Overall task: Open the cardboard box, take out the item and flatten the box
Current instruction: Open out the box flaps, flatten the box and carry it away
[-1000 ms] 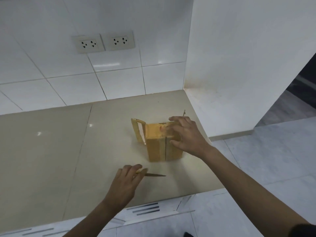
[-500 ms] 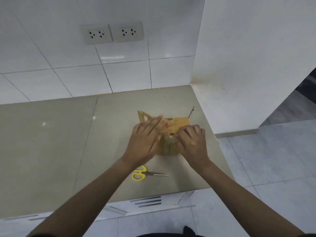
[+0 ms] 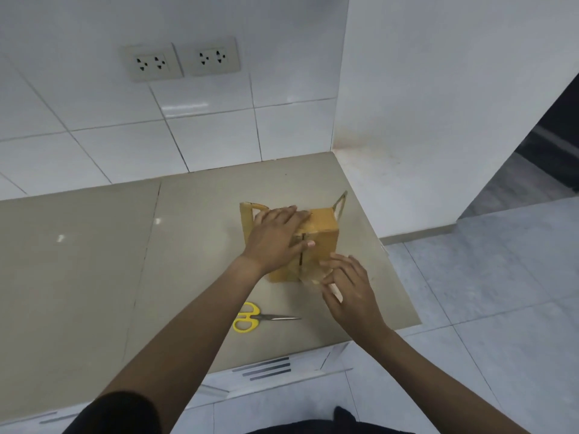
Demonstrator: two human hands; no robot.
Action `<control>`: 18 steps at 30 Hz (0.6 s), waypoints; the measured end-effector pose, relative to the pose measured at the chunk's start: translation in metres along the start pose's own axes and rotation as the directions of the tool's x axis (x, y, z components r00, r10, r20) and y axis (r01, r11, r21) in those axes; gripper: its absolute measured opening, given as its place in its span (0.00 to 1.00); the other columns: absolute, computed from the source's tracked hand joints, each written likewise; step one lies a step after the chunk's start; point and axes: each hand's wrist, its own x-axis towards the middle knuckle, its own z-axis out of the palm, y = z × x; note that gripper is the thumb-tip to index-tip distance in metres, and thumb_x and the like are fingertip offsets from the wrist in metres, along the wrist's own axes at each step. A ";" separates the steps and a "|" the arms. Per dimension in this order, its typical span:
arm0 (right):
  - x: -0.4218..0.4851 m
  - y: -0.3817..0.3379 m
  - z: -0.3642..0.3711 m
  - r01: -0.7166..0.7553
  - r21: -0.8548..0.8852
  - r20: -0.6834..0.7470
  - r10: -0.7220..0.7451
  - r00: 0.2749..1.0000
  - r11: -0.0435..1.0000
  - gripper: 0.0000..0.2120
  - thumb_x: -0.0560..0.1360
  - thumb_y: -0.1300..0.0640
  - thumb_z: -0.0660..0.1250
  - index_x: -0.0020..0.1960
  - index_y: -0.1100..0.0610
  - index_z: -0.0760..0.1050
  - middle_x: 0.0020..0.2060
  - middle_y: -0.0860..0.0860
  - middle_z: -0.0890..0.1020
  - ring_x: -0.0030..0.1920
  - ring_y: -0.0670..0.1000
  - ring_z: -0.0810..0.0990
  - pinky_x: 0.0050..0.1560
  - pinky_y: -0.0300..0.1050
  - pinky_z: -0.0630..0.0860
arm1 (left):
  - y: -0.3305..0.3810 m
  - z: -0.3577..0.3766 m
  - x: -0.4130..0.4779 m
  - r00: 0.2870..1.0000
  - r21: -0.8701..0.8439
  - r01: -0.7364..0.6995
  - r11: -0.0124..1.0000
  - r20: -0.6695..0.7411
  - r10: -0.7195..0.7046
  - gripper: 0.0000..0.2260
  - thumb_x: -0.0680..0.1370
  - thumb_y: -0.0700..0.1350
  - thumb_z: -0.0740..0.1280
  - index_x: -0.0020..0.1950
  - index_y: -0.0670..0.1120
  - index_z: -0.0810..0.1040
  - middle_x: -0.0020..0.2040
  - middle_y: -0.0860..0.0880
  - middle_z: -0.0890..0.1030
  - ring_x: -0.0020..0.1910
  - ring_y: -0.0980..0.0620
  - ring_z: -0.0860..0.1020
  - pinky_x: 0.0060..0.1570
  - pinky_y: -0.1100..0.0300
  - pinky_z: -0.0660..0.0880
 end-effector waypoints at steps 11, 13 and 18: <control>0.008 -0.025 -0.025 -0.281 0.462 -0.033 0.333 0.943 0.841 0.05 0.75 0.57 0.58 0.46 0.47 0.66 0.52 0.47 0.84 0.61 0.43 0.78 0.65 0.37 0.70 | -0.024 -0.002 -0.040 0.840 -0.259 0.398 0.880 -0.282 -0.463 0.24 0.74 0.63 0.64 0.67 0.54 0.69 0.63 0.47 0.76 0.62 0.41 0.69 0.59 0.47 0.64; 0.008 -0.030 -0.029 -0.307 0.498 -0.044 0.377 0.925 0.811 0.04 0.75 0.54 0.59 0.46 0.45 0.66 0.49 0.42 0.84 0.60 0.41 0.78 0.60 0.31 0.70 | -0.024 -0.003 -0.050 0.761 -0.370 0.459 0.808 -0.307 -0.572 0.24 0.75 0.62 0.64 0.67 0.52 0.69 0.62 0.45 0.76 0.61 0.39 0.70 0.58 0.45 0.65; 0.012 -0.031 -0.038 -0.332 0.669 -0.122 0.539 0.834 0.665 0.08 0.77 0.56 0.63 0.45 0.44 0.66 0.38 0.50 0.84 0.44 0.50 0.85 0.44 0.42 0.81 | -0.023 -0.009 -0.062 0.588 -0.641 0.449 0.623 -0.313 -0.746 0.23 0.77 0.58 0.63 0.66 0.46 0.69 0.59 0.41 0.78 0.59 0.37 0.71 0.61 0.41 0.67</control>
